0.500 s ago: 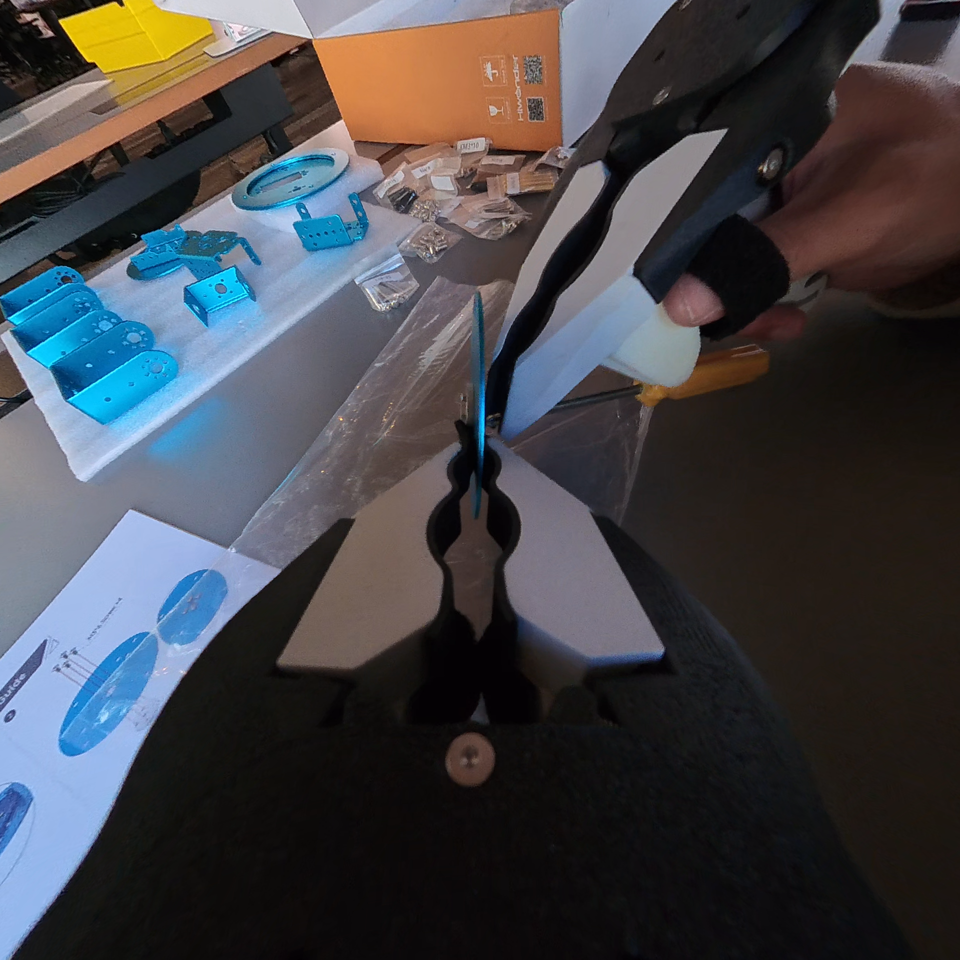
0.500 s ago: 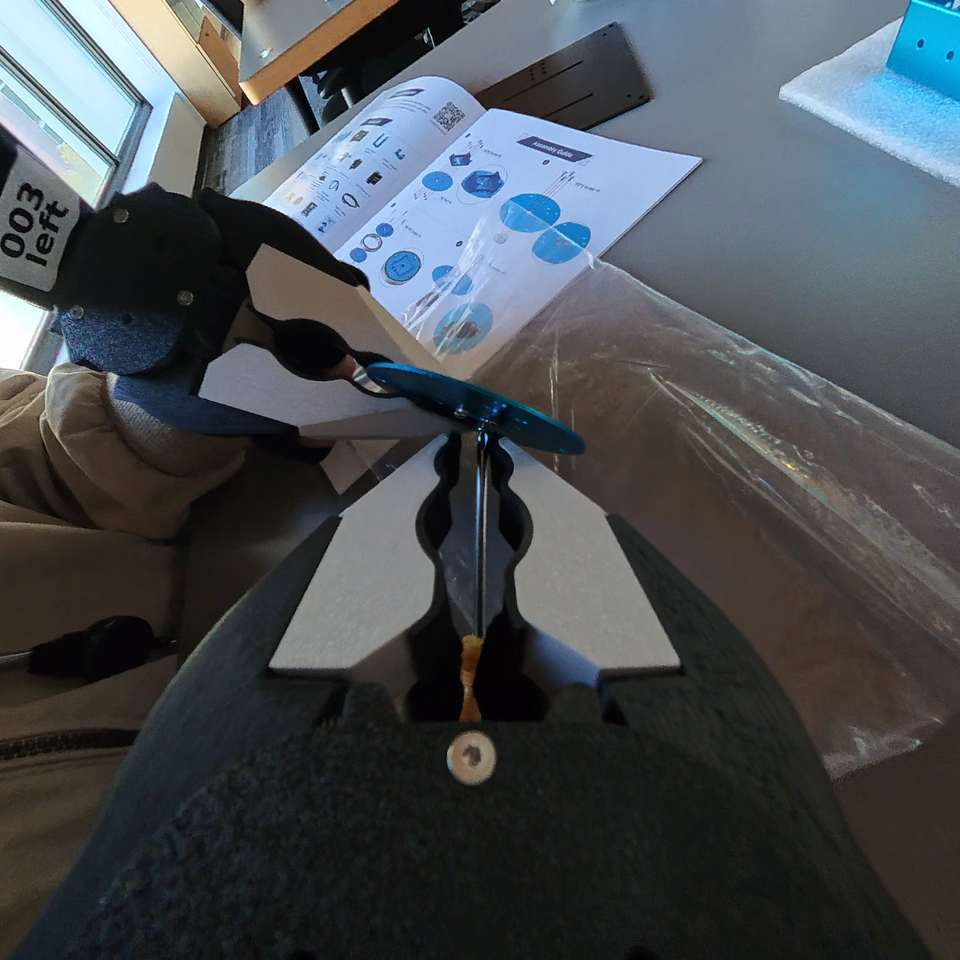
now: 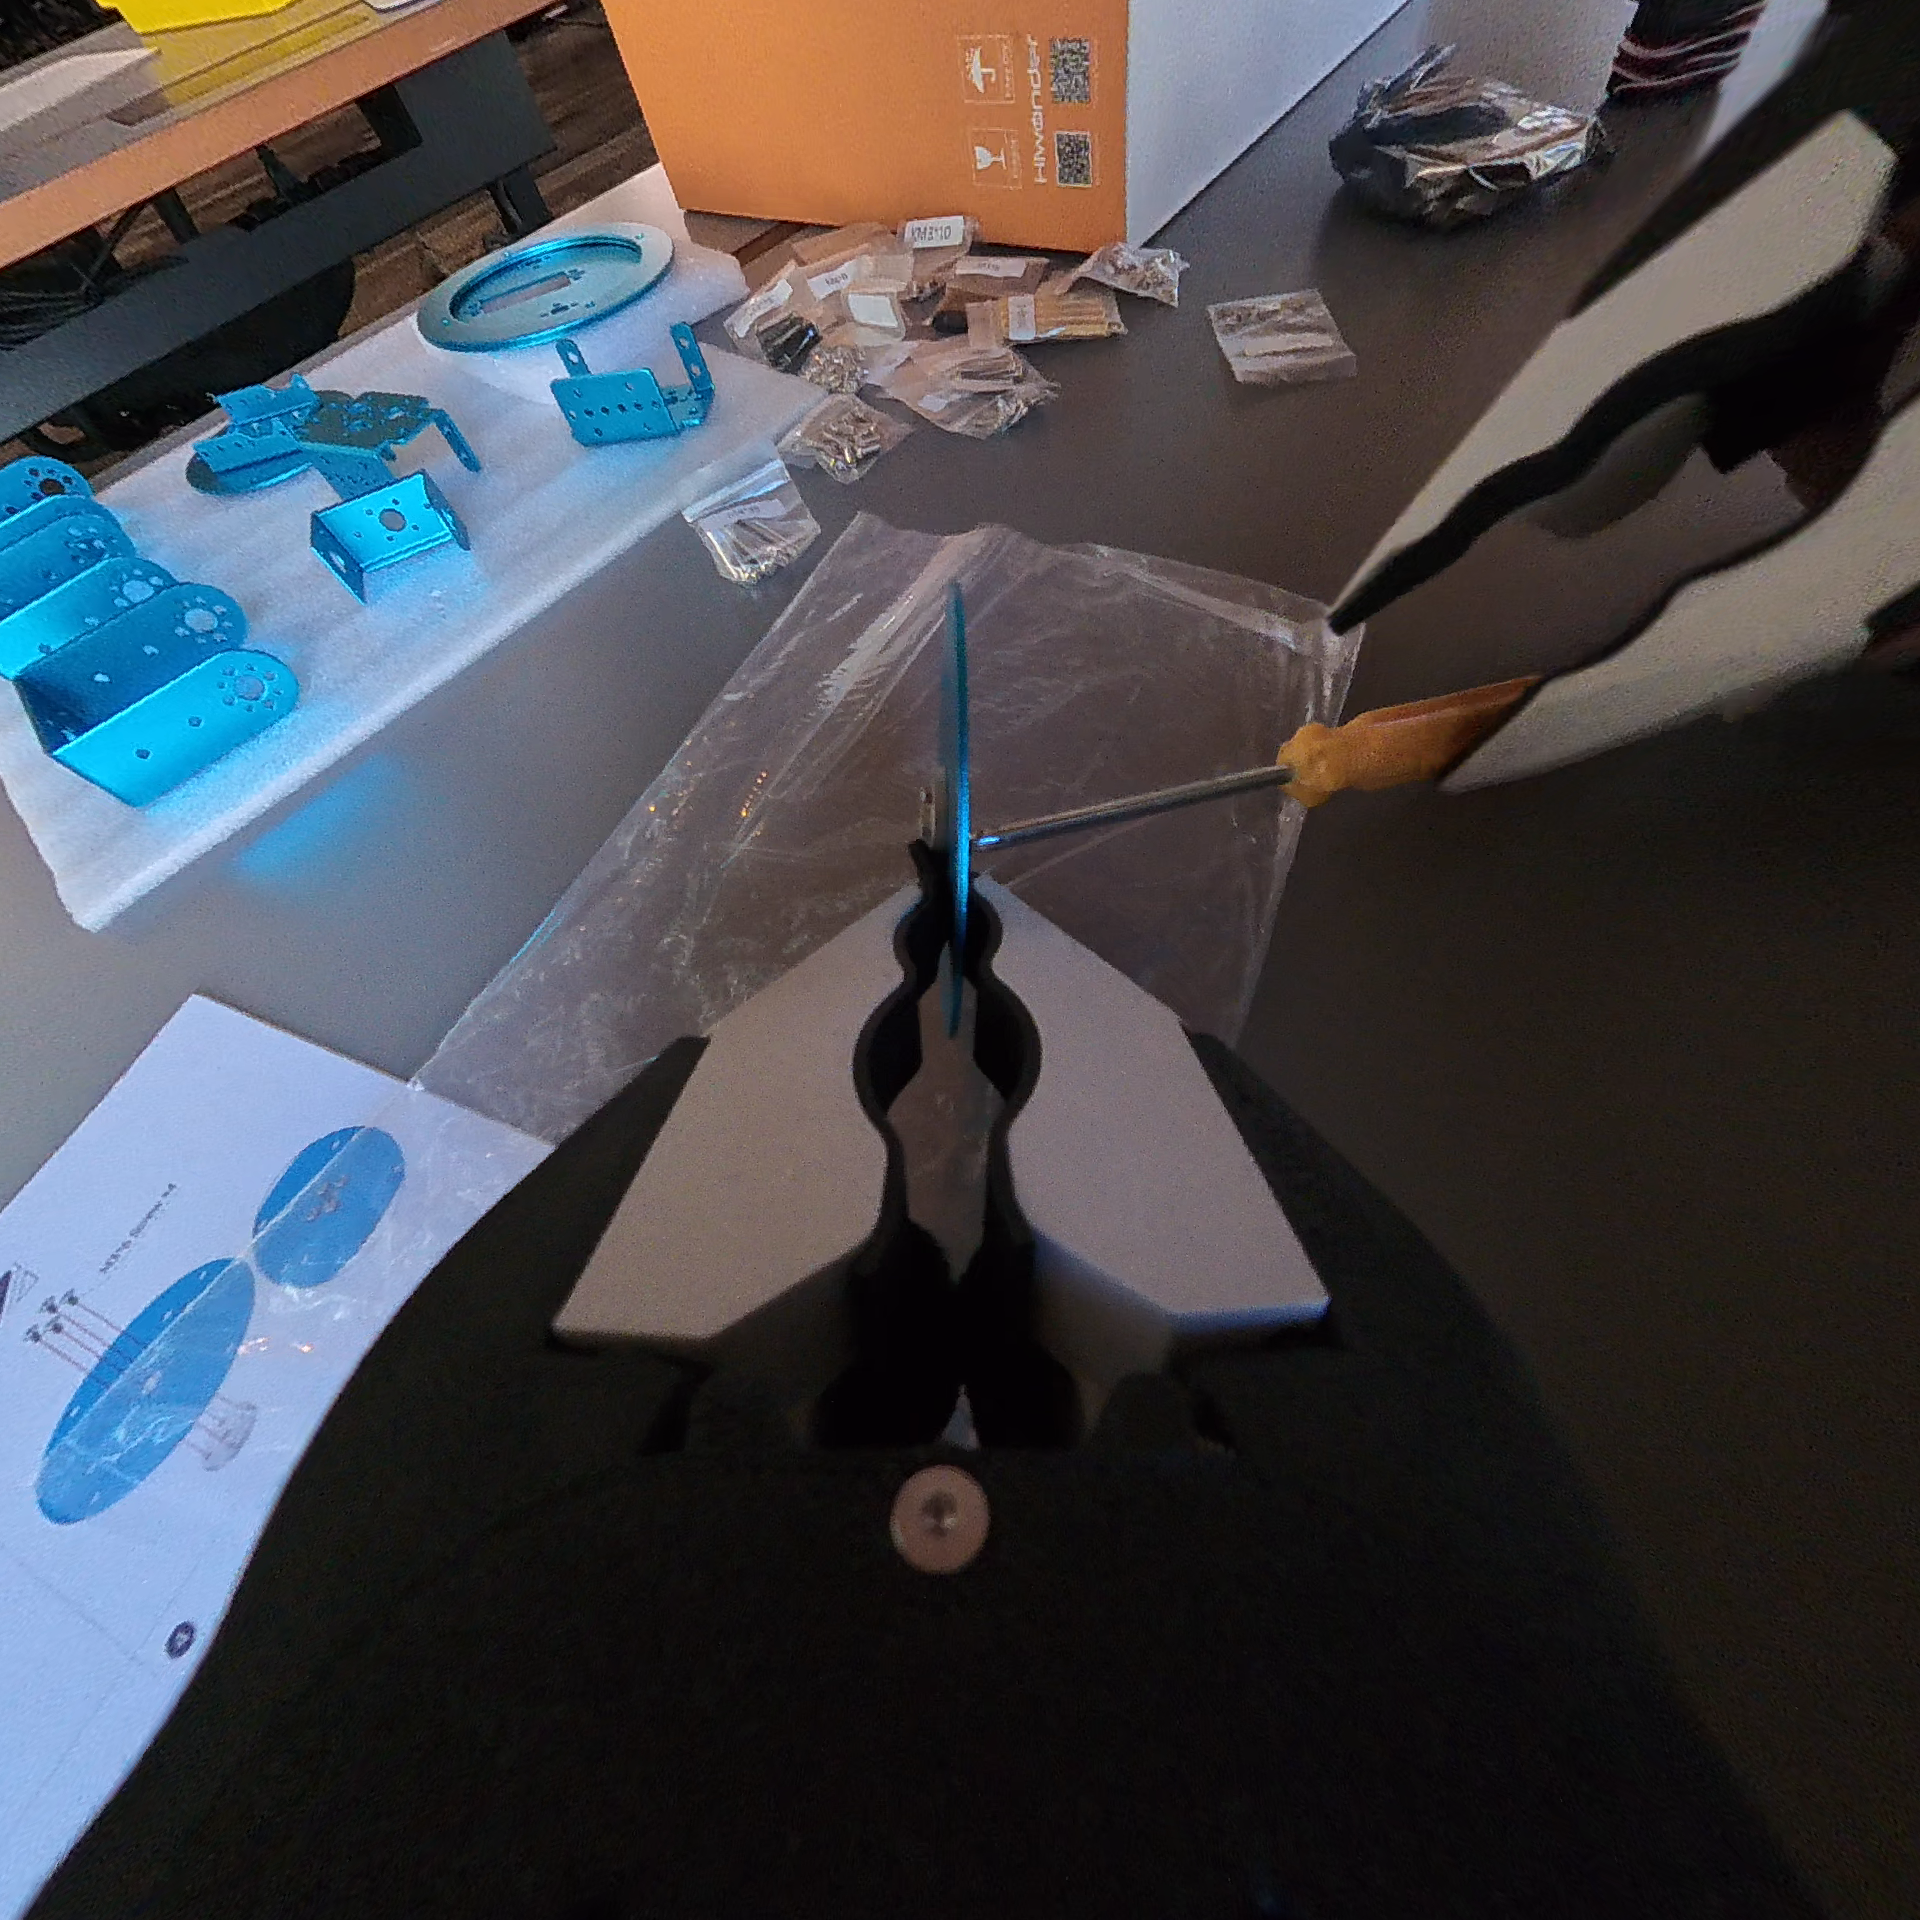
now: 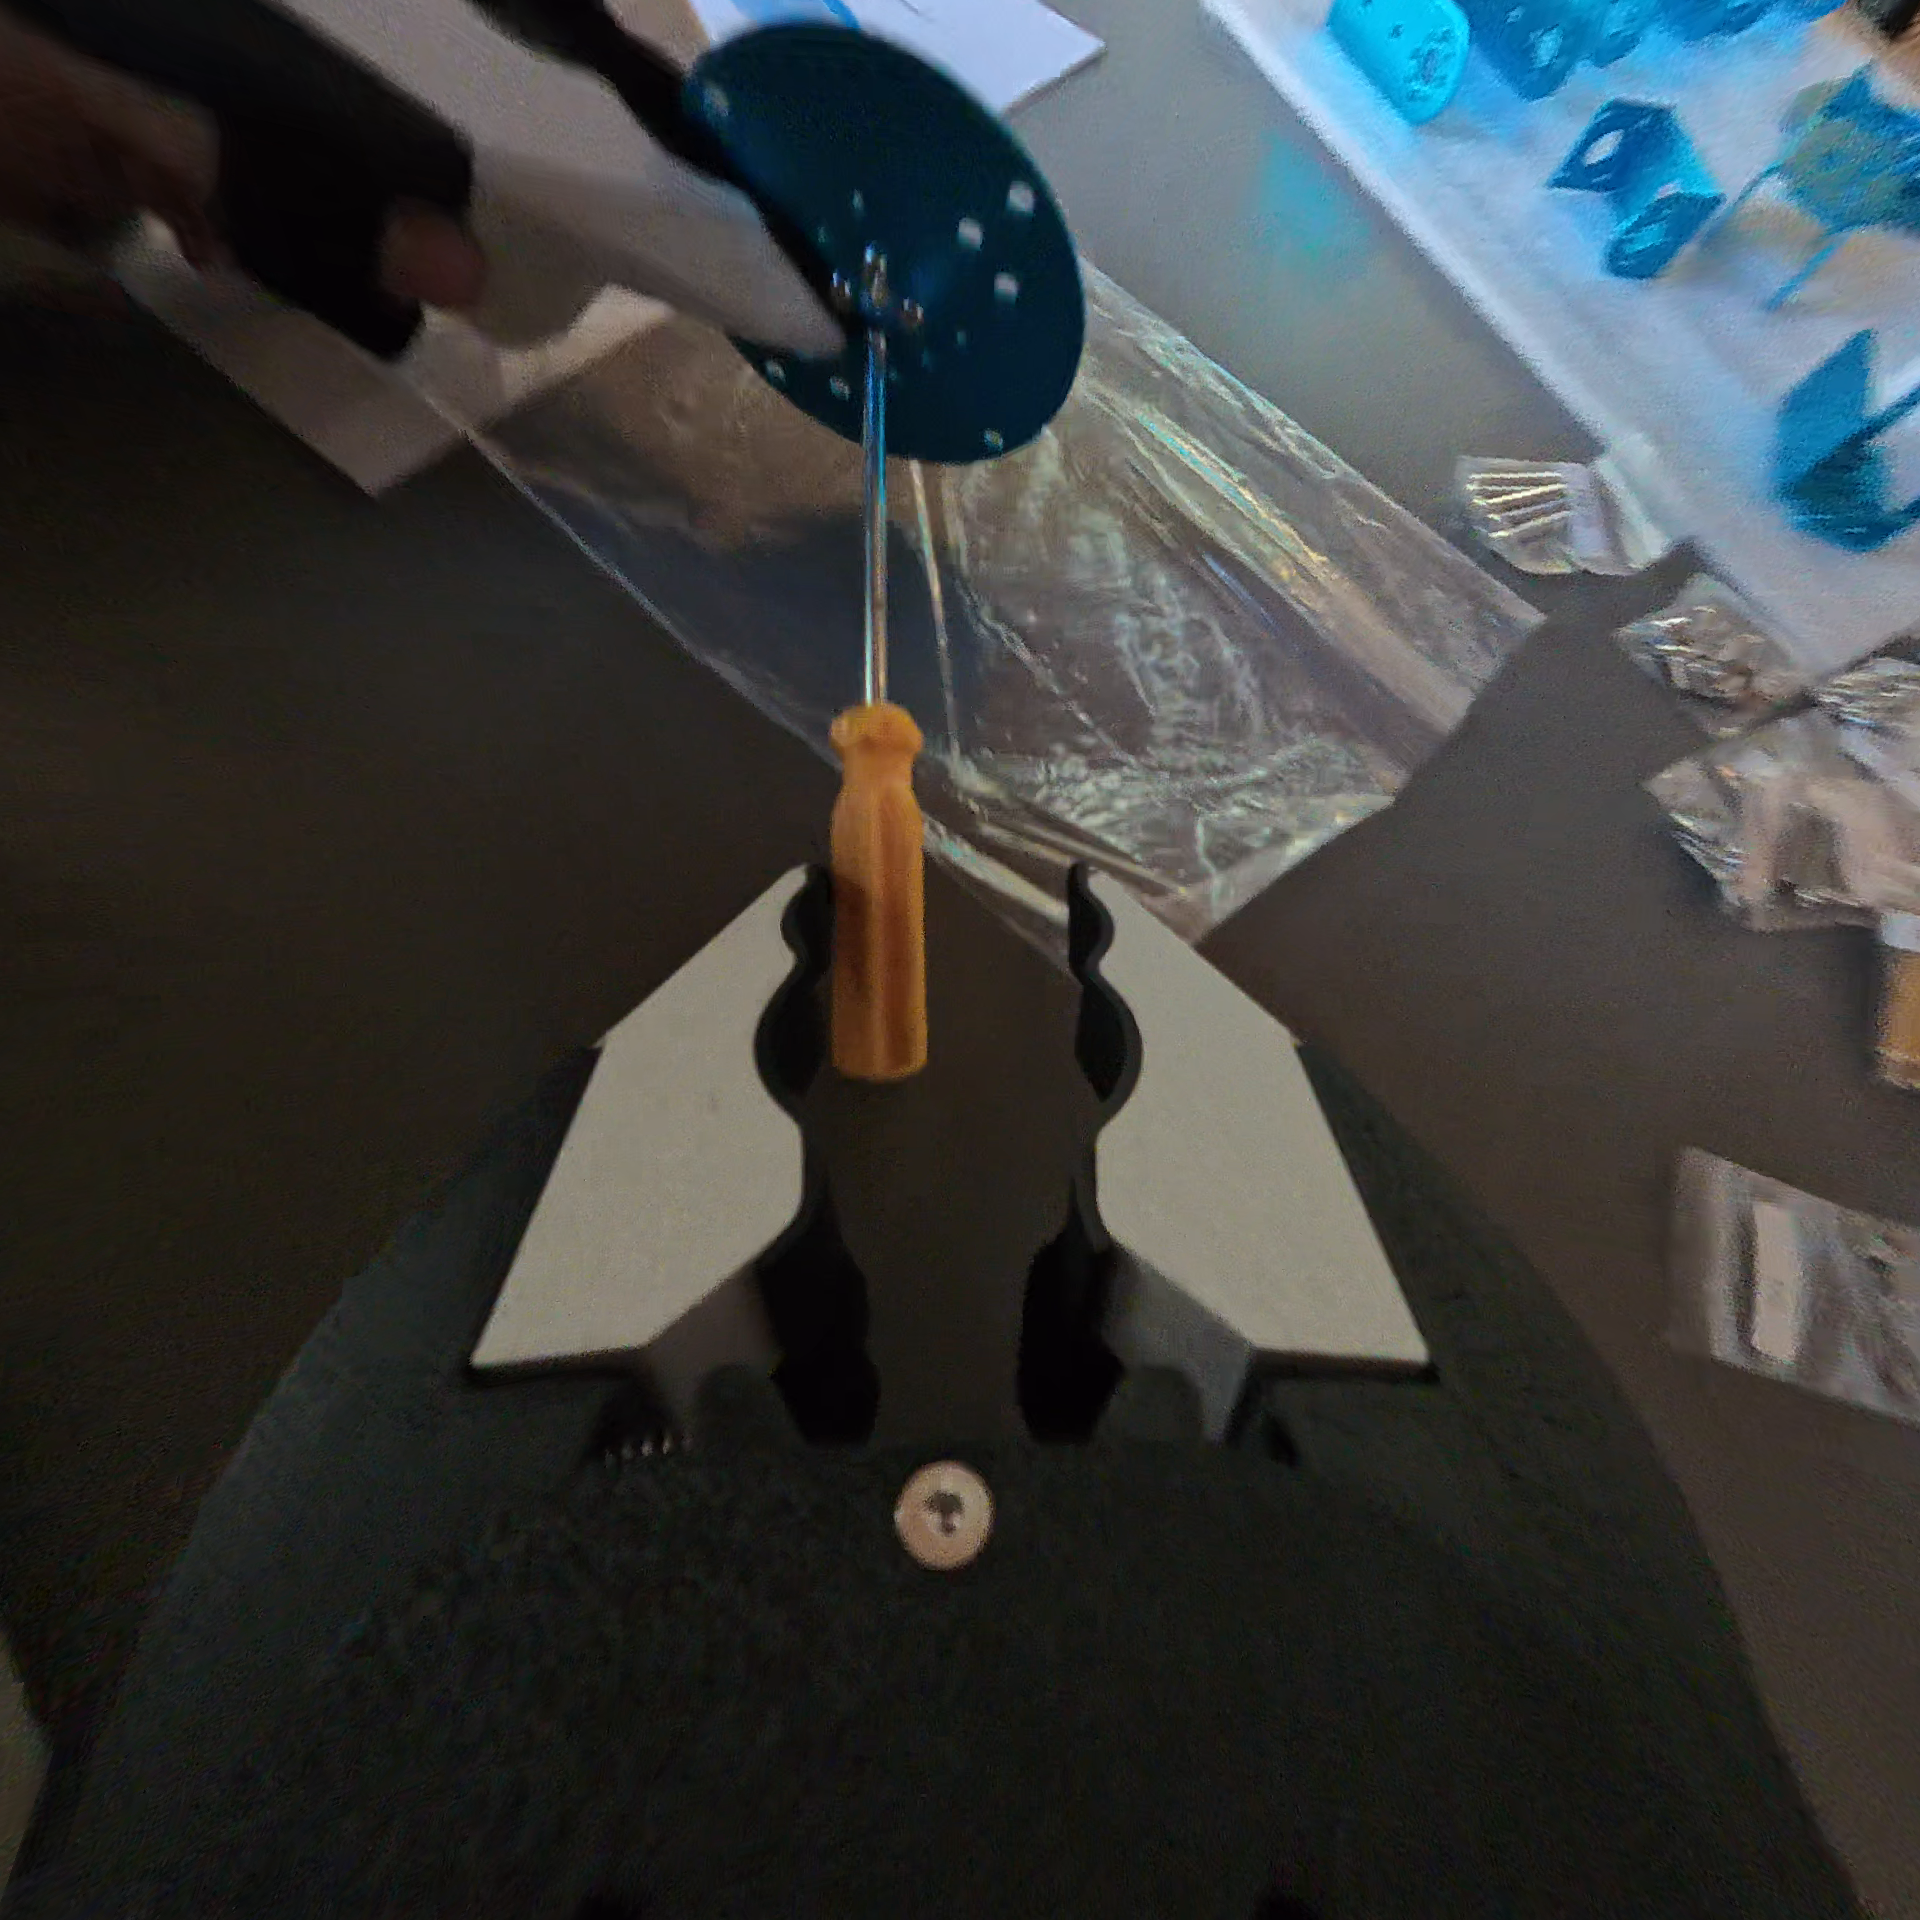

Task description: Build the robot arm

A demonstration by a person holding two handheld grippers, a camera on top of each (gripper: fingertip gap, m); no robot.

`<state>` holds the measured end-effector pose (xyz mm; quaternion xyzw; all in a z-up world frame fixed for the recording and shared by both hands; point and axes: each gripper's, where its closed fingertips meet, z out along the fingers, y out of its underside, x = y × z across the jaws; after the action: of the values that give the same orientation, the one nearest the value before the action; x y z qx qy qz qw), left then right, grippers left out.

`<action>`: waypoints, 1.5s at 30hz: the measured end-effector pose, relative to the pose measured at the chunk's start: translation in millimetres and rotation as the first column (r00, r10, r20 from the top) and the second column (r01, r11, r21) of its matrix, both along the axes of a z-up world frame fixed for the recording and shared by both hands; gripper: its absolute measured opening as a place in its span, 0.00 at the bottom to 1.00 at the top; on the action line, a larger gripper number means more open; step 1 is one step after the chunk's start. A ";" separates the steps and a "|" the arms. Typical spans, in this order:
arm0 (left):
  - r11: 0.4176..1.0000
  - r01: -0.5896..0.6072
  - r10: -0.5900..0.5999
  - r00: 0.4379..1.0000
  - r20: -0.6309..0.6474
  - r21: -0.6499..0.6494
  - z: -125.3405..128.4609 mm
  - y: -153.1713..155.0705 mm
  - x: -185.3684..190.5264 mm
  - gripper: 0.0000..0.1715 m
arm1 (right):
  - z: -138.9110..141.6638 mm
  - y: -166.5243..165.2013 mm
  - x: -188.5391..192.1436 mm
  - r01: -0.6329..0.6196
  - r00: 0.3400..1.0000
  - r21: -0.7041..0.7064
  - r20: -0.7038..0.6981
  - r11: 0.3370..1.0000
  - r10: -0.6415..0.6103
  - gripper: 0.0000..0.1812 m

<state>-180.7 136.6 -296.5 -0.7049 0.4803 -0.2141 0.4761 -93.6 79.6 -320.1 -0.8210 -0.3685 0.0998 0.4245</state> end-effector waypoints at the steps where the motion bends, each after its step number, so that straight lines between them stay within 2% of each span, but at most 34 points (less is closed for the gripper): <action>1: 1.000 0.001 -0.001 1.000 0.001 -0.007 -0.3 -0.1 0.4 0.01 | -1.6 -2.2 2.4 0.013 1.000 0.036 0.024 0.999 -0.014 0.25; 5: 1.000 0.002 -0.002 1.000 -0.002 -0.030 -2.3 -1.1 1.6 0.01 | -1.7 -9.5 -6.8 0.004 0.998 0.113 0.066 0.994 -0.011 0.18; 8: 0.999 0.005 -0.005 1.000 -0.007 -0.044 -4.1 -3.7 3.3 0.01 | -8.2 -6.4 -8.2 -0.007 0.984 0.153 0.178 0.988 -0.020 0.09; 11: 0.999 -0.015 0.015 1.000 -0.014 -0.043 -4.9 -1.6 2.4 0.01 | -8.5 -3.2 -8.4 0.006 0.980 0.160 0.194 0.987 -0.037 0.09; 16: 0.998 -0.014 0.014 1.000 0.002 0.061 8.9 -1.6 3.3 0.01 | -3.4 -8.8 -17.3 0.056 0.996 -0.053 -0.063 0.997 -0.059 0.09; 19: 0.995 -0.008 0.007 1.000 0.016 0.099 15.6 -3.2 3.1 0.01 | 4.9 -13.3 -21.7 0.047 0.958 -0.204 -0.267 0.978 -0.101 0.09; 23: 0.989 0.008 -0.019 0.997 0.071 0.145 29.5 -5.7 4.0 0.01 | 20.5 -16.4 -22.8 -0.046 0.852 -0.364 -0.500 0.930 -0.153 0.09; 27: 0.986 0.005 -0.024 0.993 0.112 0.164 38.1 -5.6 4.7 0.01 | 24.2 -23.2 -31.3 -0.124 0.795 -0.435 -0.581 0.892 -0.173 0.09; 30: 0.984 -0.004 -0.025 0.987 0.161 0.176 46.9 -5.7 3.0 0.01 | 35.9 -24.1 -34.3 -0.207 0.698 -0.482 -0.682 0.851 -0.217 0.09; 38: 0.967 -0.015 -0.060 0.958 0.281 0.256 74.9 -11.0 -1.3 0.01 | 65.8 -31.6 -42.3 -0.454 0.448 -0.516 -0.837 0.726 -0.315 0.08; 45: 0.948 -0.028 -0.108 0.908 0.404 0.317 105.5 -18.4 -8.9 0.01 | 94.7 -39.8 -52.2 -0.667 0.243 -0.448 -0.886 0.595 -0.394 0.09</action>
<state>-189.6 118.2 -191.0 -0.5474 0.4104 -0.2896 0.6694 -145.8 39.8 -225.4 -0.6253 -0.0261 0.7687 0.1321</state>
